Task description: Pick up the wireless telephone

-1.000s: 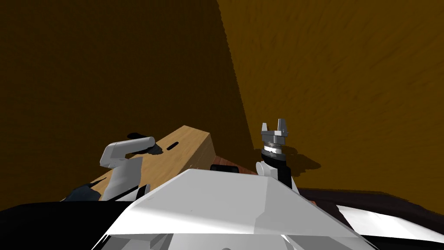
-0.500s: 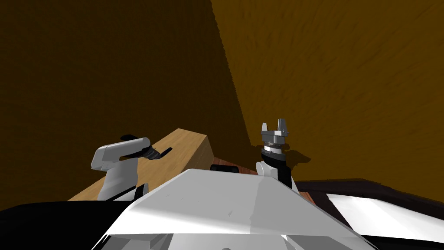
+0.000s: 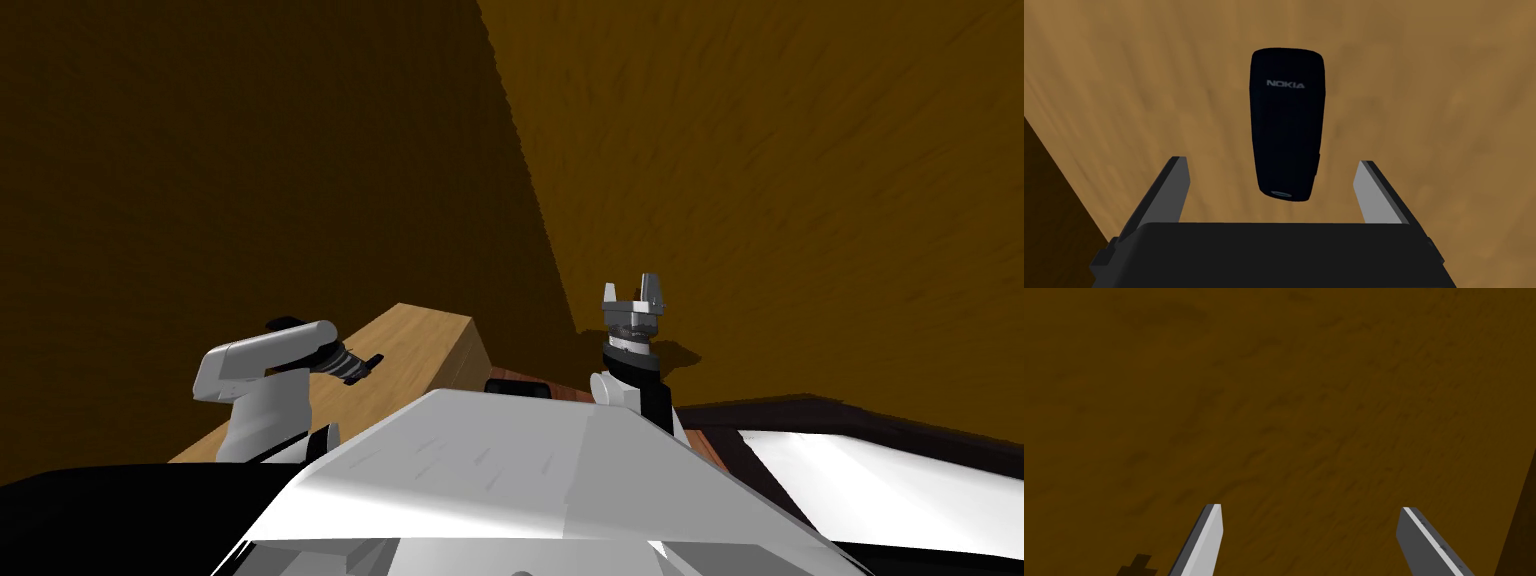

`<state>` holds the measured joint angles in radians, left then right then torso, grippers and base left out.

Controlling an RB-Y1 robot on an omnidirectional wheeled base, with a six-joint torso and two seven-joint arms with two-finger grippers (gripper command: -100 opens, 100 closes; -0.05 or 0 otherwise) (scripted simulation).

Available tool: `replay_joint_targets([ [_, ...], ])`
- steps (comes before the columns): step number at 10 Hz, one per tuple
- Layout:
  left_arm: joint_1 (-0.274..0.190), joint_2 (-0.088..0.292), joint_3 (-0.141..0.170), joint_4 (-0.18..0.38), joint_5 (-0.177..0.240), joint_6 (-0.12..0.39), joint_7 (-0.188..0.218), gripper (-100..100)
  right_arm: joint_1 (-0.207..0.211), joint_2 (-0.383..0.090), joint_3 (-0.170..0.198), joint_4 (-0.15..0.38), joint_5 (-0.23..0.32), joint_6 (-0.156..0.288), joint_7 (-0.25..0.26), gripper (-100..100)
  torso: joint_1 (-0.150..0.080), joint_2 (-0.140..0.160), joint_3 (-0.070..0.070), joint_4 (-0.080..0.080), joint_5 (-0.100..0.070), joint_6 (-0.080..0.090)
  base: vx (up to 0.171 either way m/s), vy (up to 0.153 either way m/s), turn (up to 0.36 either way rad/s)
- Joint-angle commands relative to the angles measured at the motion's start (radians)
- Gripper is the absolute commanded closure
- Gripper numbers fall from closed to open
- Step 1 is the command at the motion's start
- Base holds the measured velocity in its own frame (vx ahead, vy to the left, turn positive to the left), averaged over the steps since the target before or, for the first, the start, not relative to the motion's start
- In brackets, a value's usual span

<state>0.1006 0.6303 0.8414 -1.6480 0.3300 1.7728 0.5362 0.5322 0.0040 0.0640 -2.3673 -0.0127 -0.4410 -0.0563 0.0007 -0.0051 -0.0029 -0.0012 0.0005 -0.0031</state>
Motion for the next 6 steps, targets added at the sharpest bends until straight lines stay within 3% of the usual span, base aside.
replay_joint_targets([
  [1,0.0,0.0,0.0,0.0,0.0,0.0,0.0,0,0.0,0.0,0.0,0.0,0.0,0.0,0.0,0,0.0,0.0,0.0,0.0,0.0,0.0,0.0,0.0,0.0],
  [2,-0.003,-0.009,-0.009,0.024,-0.006,-0.033,-0.005,-100,0.0,0.0,0.0,0.0,0.0,0.0,0.0,0,-0.001,0.001,0.001,0.0,0.0,0.0,0.0,0.009,0.023],
  [5,-0.008,-0.022,-0.023,0.059,-0.015,-0.081,-0.012,-100,0.0,0.0,0.0,0.0,0.0,0.0,0.0,0,0.0,0.002,0.001,0.001,0.0,0.0,-0.003,0.014,0.02],
  [6,-0.007,-0.018,-0.018,0.054,-0.012,-0.069,-0.011,-100,0.0,0.0,0.0,0.0,0.0,0.0,0.0,0,0.0,0.002,0.001,0.001,0.0,0.0,0.0,0.005,0.003],
])
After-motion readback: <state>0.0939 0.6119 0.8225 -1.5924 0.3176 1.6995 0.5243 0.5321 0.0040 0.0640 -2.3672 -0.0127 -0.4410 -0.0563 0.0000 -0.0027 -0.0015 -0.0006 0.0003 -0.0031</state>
